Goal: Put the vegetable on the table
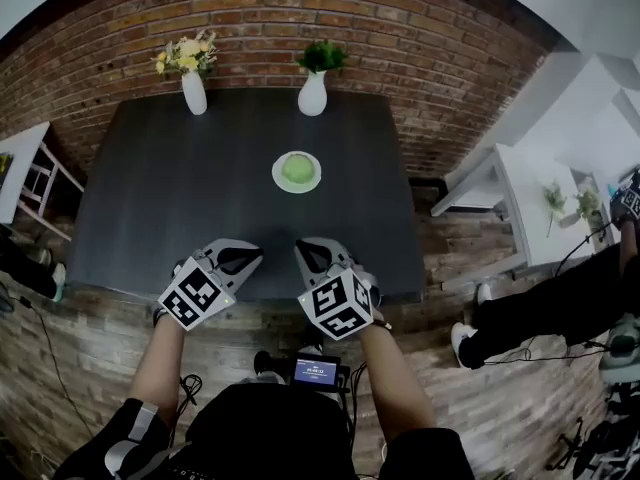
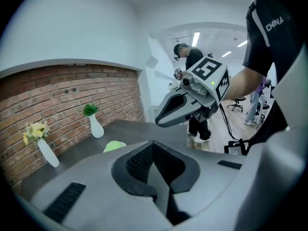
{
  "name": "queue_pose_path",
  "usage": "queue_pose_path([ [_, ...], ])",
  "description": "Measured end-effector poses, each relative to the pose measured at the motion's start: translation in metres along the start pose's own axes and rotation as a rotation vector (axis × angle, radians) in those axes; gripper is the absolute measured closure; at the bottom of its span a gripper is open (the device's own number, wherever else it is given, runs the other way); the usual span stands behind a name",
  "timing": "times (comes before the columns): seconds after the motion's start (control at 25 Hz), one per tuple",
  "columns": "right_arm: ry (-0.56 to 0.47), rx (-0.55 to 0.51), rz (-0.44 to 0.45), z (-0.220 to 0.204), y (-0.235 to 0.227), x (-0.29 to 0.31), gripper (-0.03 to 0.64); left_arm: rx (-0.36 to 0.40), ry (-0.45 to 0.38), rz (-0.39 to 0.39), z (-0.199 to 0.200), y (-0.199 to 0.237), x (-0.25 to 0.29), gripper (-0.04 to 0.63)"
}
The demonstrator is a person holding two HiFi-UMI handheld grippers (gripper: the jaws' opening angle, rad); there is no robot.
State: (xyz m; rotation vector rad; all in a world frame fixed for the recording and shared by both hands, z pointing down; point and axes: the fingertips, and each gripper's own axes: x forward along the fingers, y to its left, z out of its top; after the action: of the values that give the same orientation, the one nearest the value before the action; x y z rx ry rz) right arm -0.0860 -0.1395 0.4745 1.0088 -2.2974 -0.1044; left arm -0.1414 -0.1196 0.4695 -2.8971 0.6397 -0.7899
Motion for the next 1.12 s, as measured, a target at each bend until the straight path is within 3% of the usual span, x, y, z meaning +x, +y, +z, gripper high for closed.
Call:
queue_pose_path([
  [0.36,-0.011,0.047,-0.023,-0.02,0.008,-0.046,0.611,-0.127,-0.112,0.065,0.015,-0.038,-0.006,0.592],
  [0.52,-0.006,0.055,-0.017,-0.04,-0.001,-0.068,0.611,-0.18,-0.117,0.076,0.028,-0.052,0.012,0.592],
  [0.84,-0.018,0.068,0.007,-0.053,-0.01,-0.082,0.611,-0.205,-0.114,0.11,0.037,-0.063,0.025,0.592],
  [1.12,-0.036,0.072,0.028,-0.049,-0.018,-0.081,0.611,-0.2,-0.107,0.093,0.043,-0.067,0.034,0.592],
])
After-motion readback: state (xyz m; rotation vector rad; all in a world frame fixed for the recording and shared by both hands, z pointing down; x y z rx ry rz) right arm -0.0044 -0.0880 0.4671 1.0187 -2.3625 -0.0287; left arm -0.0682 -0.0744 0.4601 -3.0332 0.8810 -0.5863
